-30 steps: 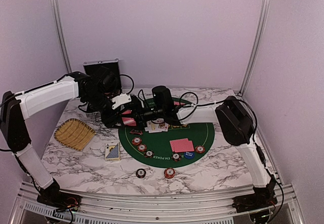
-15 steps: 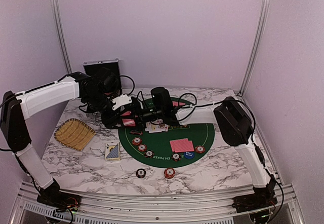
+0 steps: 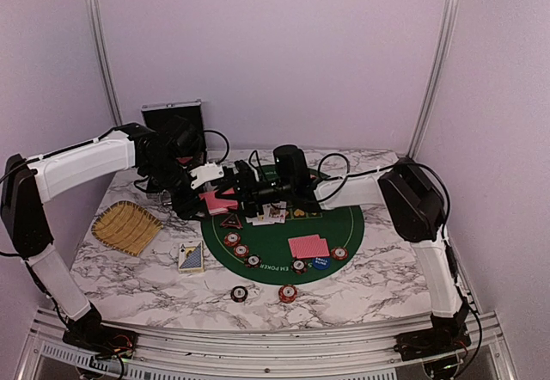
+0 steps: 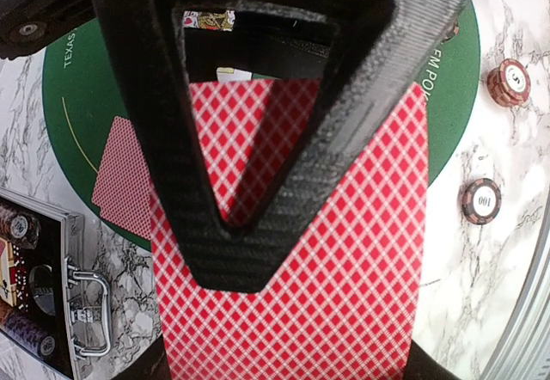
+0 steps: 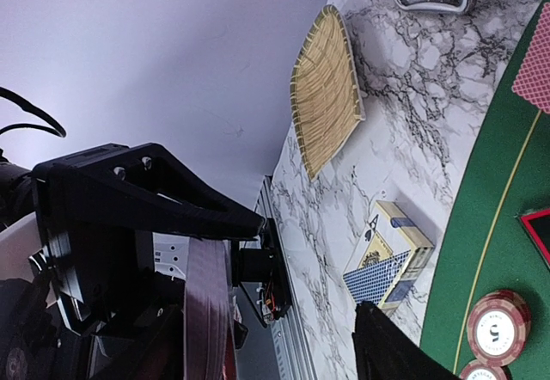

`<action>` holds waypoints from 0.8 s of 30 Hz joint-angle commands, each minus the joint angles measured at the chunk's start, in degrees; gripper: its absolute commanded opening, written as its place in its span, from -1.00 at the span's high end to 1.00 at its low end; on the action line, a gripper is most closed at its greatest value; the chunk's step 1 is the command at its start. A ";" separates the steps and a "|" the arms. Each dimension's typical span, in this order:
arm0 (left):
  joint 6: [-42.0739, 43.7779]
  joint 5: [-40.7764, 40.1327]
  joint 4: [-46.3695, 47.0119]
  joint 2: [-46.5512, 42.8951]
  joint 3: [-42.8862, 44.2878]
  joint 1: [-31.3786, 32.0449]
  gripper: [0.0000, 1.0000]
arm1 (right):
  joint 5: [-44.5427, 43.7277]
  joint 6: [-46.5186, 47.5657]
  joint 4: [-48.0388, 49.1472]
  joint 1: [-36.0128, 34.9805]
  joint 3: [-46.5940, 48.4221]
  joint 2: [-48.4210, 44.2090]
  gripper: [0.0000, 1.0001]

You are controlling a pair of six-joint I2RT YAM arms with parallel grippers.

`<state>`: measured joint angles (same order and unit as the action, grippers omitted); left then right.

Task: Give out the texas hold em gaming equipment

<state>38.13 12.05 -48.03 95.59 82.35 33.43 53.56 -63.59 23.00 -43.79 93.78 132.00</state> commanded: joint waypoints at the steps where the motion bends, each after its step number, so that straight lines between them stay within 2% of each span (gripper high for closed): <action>1: 0.19 0.38 0.48 -0.63 0.03 -0.30 1.00 | 0.12 -1.12 1.37 0.41 -2.56 -2.45 -0.19; 11: 0.15 -0.01 0.49 -0.55 -0.17 -0.30 1.00 | 0.59 -4.66 6.53 0.73 -5.21 -5.53 0.60; 17: 0.28 -0.33 0.57 -0.41 -0.34 -0.30 1.00 | 0.86 -5.83 7.18 1.52 -6.90 -6.40 0.86; 24: 0.36 -0.44 0.57 -0.27 -0.34 -0.30 1.00 | 1.45 -6.75 8.12 2.51 -8.43 -7.60 1.00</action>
<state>38.15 11.27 -48.07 95.59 81.87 33.30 54.13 -69.52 30.09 -41.80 86.00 127.24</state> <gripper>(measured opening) 0.663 0.013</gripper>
